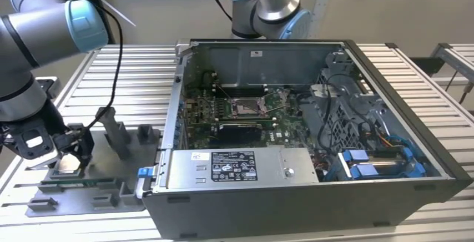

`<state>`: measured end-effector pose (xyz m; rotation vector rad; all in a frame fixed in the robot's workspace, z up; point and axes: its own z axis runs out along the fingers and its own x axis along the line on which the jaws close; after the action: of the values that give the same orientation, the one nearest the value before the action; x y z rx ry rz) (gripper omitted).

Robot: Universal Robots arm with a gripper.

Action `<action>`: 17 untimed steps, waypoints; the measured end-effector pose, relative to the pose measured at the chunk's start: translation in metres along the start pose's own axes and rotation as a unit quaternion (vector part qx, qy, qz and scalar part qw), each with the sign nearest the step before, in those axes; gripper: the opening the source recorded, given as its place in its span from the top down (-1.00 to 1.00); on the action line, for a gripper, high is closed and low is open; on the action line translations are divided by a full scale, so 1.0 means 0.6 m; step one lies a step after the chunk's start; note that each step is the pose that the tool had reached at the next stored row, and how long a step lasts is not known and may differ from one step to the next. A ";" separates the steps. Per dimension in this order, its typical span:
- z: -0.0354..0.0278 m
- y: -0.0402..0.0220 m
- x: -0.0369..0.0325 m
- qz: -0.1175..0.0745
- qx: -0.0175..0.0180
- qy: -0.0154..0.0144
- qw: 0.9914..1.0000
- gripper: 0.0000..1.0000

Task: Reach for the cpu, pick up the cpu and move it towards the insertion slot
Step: 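Pick up the cpu and move it towards the insertion slot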

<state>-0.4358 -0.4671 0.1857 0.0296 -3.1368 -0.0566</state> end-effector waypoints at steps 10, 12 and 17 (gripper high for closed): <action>0.002 0.000 0.000 0.000 0.000 0.000 1.000 -1.00; 0.000 0.000 0.000 0.000 0.000 0.000 1.000 -1.00; -0.001 0.000 0.000 0.000 0.000 0.000 1.000 -1.00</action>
<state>-0.4358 -0.4670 0.1861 0.0297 -3.1372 -0.0569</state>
